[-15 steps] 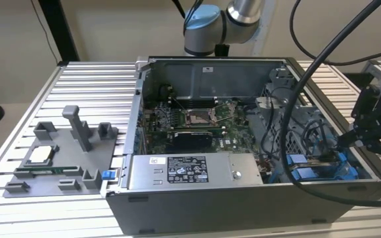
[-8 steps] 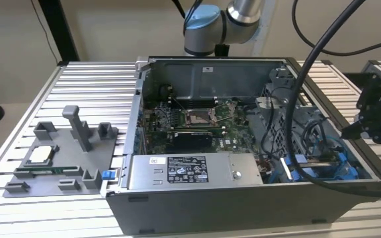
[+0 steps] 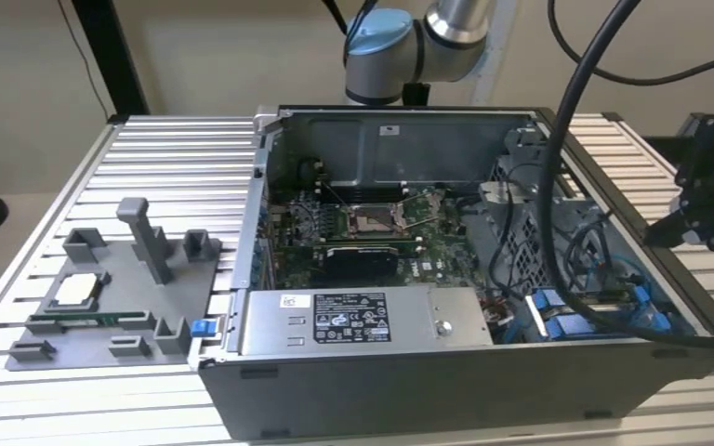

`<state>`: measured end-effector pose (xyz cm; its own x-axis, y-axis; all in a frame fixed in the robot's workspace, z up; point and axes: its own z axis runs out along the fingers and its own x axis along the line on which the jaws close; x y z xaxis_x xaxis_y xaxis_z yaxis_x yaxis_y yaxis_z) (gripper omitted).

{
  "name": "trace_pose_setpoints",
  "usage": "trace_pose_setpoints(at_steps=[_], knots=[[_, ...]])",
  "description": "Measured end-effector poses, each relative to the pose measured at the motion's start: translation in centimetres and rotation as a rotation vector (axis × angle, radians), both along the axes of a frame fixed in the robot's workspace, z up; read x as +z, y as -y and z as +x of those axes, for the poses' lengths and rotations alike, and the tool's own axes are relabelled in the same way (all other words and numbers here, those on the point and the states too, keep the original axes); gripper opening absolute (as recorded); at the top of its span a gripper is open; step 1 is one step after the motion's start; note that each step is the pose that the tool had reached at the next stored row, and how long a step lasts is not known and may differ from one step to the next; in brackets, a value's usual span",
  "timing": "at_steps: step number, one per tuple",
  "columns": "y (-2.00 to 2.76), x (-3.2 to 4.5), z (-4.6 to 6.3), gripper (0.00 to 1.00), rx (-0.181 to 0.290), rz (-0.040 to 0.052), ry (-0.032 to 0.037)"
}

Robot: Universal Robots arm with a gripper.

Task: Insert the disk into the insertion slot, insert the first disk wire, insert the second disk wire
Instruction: 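Insert the second disk wire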

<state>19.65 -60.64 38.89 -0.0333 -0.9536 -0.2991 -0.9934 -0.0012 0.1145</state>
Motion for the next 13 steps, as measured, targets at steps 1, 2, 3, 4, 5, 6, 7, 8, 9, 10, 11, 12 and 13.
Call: trace_pose_setpoints(at_steps=[1,2,3,4,5,6,7,8,9,10,11,12,13], knots=[[0.00,0.23,-0.1,0.00,0.000,0.0003,0.0000],[0.00,0.45,-0.1,0.00,-0.001,0.0006,0.0000],[0.00,0.65,-0.2,0.00,-0.001,0.0009,0.0000],[0.00,0.83,-0.2,0.00,-0.001,0.0010,0.0000],[0.00,1.03,-0.3,0.00,-0.001,0.0010,0.0000],[0.00,1.25,-0.4,0.00,-0.001,0.0010,0.0000],[0.00,1.44,-0.5,0.00,-0.001,0.0011,0.0000],[0.00,1.65,-0.5,0.00,-0.001,0.0010,0.0000],[0.00,1.82,-0.6,0.00,-0.002,0.0011,0.0000],[0.00,2.01,-0.7,0.00,-0.002,0.0012,0.0000],[0.00,2.19,-0.8,0.00,-0.002,0.0013,0.0000],[0.00,2.36,-0.9,0.00,-0.002,0.0013,0.0000],[0.00,2.50,-1.0,0.00,-0.002,0.0014,0.0000]])
